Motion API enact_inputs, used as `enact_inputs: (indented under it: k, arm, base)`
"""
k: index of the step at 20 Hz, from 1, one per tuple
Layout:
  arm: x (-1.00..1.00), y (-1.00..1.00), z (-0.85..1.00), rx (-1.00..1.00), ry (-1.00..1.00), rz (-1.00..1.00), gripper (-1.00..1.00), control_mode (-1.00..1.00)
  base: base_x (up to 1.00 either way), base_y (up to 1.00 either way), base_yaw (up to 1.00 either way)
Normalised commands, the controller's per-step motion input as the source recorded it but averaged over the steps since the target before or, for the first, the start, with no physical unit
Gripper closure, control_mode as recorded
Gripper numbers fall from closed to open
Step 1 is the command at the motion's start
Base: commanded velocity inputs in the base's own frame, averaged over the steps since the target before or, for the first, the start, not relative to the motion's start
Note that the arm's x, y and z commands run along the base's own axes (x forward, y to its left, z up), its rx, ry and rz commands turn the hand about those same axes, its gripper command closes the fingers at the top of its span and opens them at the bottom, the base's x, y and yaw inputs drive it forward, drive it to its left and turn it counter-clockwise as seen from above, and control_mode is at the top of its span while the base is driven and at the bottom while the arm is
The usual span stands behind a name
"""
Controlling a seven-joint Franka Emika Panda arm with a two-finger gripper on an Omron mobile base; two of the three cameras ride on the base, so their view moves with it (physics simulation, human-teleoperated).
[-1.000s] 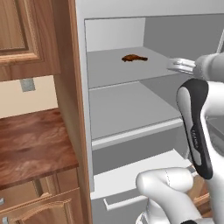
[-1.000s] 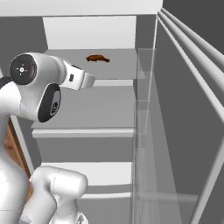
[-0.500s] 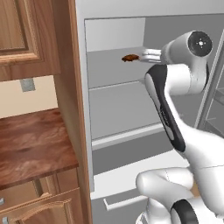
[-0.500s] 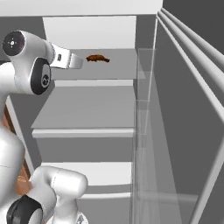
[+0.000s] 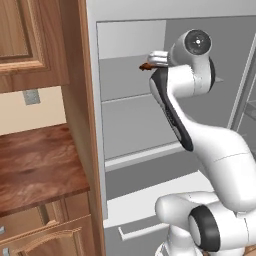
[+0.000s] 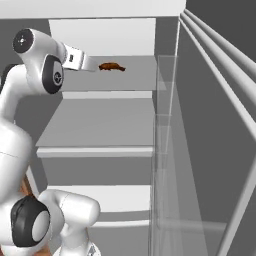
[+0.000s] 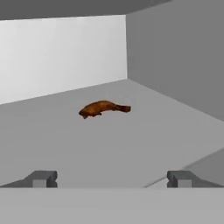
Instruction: Take the cheese, chicken drumstick, and lemon from the fridge and place them on the plate on the dining counter to create an appetizer plate.
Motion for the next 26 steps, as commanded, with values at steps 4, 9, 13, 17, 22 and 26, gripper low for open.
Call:
enact_inputs:
  k: [4, 9, 13, 17, 22, 26]
  arm:
    - [0.37, 0.0, -0.3, 0.0, 0.04, -0.07, -1.0, -1.0]
    - [0.34, 0.05, -0.2, 0.0, 0.05, -0.06, -1.0, -1.0]
    - [0.51, 0.07, -0.02, 0.0, 0.09, -0.06, -1.0, -1.0]
    - [0.58, 0.05, -0.06, 0.0, 0.18, -0.07, -1.0, -1.0]
    - [0.53, 0.0, -0.08, 0.0, 0.21, -0.07, -1.0, -1.0]
    - [0.49, 0.0, -0.12, 0.0, 0.05, -0.08, -1.0, -1.0]
  base:
    - [0.0, 0.0, 0.0]
    - [0.0, 0.0, 0.0]
    - [0.0, 0.0, 0.0]
    - [0.0, 0.0, 0.0]
    - [0.0, 0.0, 0.0]
    - [0.0, 0.0, 0.0]
